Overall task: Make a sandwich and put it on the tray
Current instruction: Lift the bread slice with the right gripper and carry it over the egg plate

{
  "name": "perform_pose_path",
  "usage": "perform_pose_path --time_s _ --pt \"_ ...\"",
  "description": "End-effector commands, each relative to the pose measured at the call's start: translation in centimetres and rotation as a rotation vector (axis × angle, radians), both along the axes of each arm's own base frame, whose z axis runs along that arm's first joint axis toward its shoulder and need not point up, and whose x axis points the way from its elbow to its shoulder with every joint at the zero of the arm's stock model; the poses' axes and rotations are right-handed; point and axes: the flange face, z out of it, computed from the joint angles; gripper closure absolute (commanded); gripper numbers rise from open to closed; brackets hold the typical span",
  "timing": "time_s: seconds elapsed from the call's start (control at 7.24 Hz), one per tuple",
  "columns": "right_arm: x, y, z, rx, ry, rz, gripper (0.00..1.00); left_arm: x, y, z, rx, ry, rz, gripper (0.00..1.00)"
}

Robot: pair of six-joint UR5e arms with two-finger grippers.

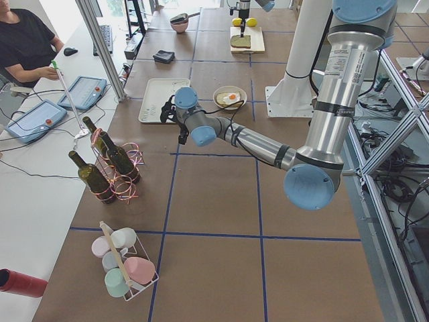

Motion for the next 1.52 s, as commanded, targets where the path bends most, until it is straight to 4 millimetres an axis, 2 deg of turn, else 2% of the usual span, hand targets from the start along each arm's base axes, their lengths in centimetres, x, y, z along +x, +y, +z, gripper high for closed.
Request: perform_pose_path --time_s 0.0,0.14,0.28,0.41,0.55,0.83,0.97,1.11,1.24,1.38 --pt "-2.6 -3.9 -5.6 0.049 -0.131 -0.009 1.0 2.4 0.2 -1.8 -0.054 0.022 -0.014 0.0" --pt "-4.8 -6.2 -8.9 0.007 -0.194 0.02 1.0 4.8 0.3 -3.4 -0.067 0.026 -0.034 0.0" --pt "-7.6 -9.2 -13.4 -0.045 -0.241 0.055 1.0 6.4 0.6 -4.3 -0.087 0.03 -0.05 0.0" --pt "-10.2 -11.9 -17.6 -0.058 -0.25 0.062 1.0 6.5 0.7 -4.5 -0.087 0.033 -0.049 0.0" --pt "-13.5 -13.6 -22.0 -0.077 -0.252 0.047 1.0 6.7 0.8 -4.6 -0.102 0.037 -0.053 0.0" --pt "-22.2 -13.1 -30.7 -0.097 -0.217 -0.01 1.0 7.4 1.4 -5.4 -0.122 0.05 -0.052 0.0" --pt "-26.9 -11.3 -33.7 -0.067 -0.194 -0.009 1.0 7.5 1.3 -5.6 -0.123 0.053 -0.053 0.0" --pt "-30.7 -9.3 -35.1 -0.06 -0.172 0.001 1.0 7.5 1.3 -5.7 -0.122 0.054 -0.053 0.0" --pt "-34.5 -8.3 -35.9 -0.053 -0.156 0.017 1.0 7.5 1.3 -5.7 -0.123 0.054 -0.054 0.0" --pt "-36.4 -7.8 -35.4 -0.054 -0.134 0.015 1.0 7.5 1.3 -5.7 -0.123 0.054 -0.054 0.0"
